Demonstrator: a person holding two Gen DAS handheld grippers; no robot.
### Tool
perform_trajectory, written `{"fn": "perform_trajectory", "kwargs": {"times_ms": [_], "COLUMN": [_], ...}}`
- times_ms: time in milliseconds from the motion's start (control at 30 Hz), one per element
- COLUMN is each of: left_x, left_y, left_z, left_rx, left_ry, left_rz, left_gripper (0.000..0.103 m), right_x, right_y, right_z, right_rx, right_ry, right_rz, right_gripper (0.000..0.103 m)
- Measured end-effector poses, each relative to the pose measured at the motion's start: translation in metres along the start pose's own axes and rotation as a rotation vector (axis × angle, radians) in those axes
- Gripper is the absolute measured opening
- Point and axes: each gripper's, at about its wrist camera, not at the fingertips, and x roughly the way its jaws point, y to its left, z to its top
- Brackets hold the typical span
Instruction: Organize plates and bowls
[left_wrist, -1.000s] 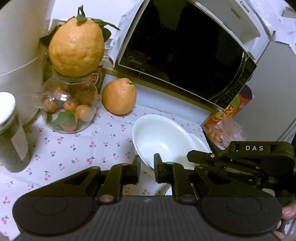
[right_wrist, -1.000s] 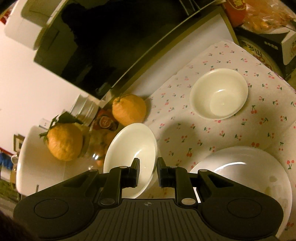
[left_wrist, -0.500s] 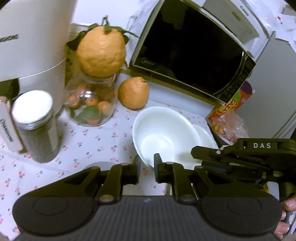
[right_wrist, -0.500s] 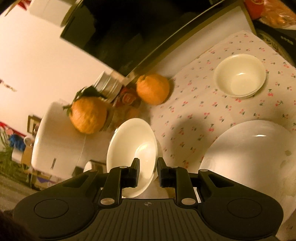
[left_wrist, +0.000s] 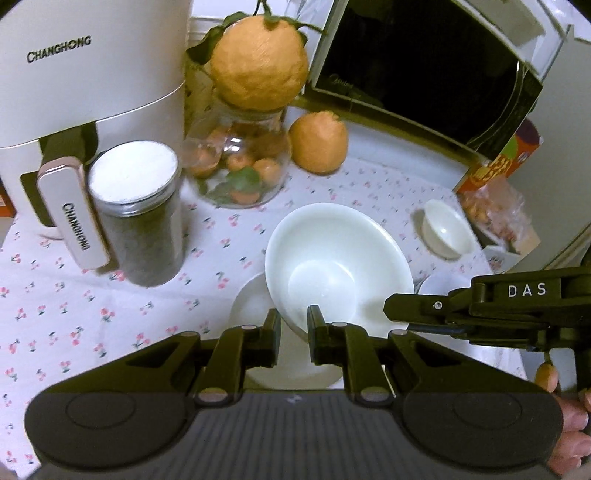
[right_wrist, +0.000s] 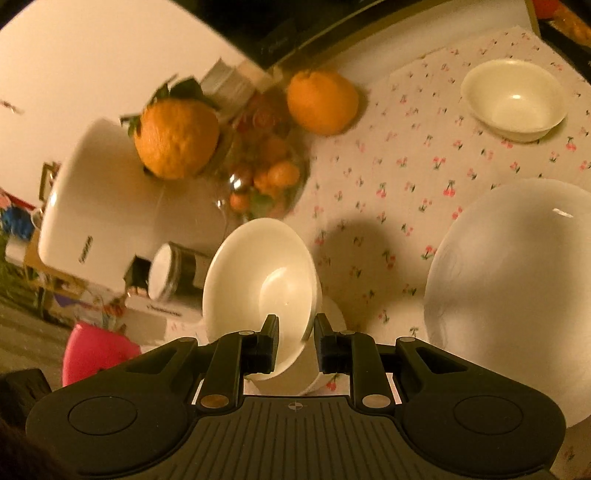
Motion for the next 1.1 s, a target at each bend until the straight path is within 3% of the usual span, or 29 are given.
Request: {"fn": "perform_trajectory", "kwargs": {"times_ms": [667,1100], "left_x": [0.014,0.019], "left_y": [0.009,0.009], "left_z": [-0.008,-0.011], "left_rx": [0.055,0.069], "left_ry": [0.144,0.166], "left_rz": [0.087,0.086], "left_gripper": [0.018,0.024], "right_x": [0.030,0.032], "right_y": [0.009,0.008], "right_z": [-0.017,-0.016], "right_rx": [-0.043,-0.039], "right_ry": [0.108,0.118], "right_rz": [-0.059,-0.070], "right_gripper": [0.023,0.024]}}
